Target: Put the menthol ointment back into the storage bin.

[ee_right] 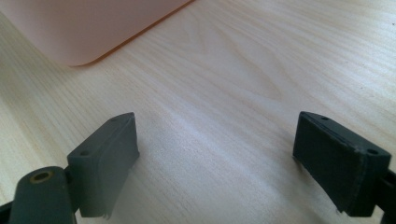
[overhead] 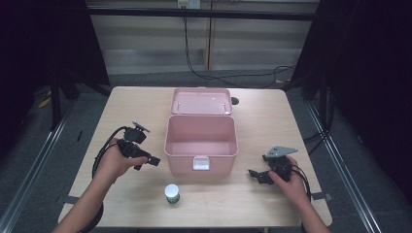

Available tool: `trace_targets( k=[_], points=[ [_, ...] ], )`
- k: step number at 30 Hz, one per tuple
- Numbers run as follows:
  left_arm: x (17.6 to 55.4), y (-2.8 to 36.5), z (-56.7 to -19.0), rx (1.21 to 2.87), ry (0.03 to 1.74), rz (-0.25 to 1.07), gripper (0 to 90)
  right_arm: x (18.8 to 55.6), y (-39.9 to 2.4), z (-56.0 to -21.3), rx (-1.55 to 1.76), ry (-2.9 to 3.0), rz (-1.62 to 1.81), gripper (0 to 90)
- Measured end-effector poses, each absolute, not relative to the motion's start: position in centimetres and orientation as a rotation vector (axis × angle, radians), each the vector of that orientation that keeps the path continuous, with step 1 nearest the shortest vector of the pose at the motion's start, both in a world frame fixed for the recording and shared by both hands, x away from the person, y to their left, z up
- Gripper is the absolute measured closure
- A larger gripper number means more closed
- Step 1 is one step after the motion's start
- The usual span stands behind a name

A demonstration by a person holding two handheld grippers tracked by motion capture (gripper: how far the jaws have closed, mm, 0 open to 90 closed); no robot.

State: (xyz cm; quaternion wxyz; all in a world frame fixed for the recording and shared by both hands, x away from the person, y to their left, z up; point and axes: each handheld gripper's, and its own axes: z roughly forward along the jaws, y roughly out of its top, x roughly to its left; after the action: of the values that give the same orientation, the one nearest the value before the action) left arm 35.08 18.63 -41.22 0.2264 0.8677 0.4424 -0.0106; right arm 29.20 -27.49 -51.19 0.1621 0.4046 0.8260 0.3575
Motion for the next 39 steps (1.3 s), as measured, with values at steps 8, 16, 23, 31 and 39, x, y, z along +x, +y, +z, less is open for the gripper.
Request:
trace_targets(
  k=[8,16,23,31,39],
  points=[
    [34.5,18.4,-41.6,2.402,1.208,-0.061,25.8,29.2,-27.5,-51.2,1.157,2.357,1.02,13.1],
    [33.7,17.8,-41.7,2.438,1.167,-0.076,25.8,29.2,-27.5,-51.2,1.156,2.357,1.02,13.1],
    [33.1,17.3,-41.8,2.453,1.144,-0.077,25.8,29.2,-27.5,-51.2,1.154,2.357,1.02,13.1],
    [32.2,16.5,-41.7,2.467,1.096,-0.104,25.8,29.2,-27.5,-51.2,1.154,2.357,1.02,13.1],
    [31.6,16.0,-42.0,2.479,1.081,-0.121,25.8,29.2,-27.5,-51.2,1.155,2.357,1.02,13.1]
  ],
)
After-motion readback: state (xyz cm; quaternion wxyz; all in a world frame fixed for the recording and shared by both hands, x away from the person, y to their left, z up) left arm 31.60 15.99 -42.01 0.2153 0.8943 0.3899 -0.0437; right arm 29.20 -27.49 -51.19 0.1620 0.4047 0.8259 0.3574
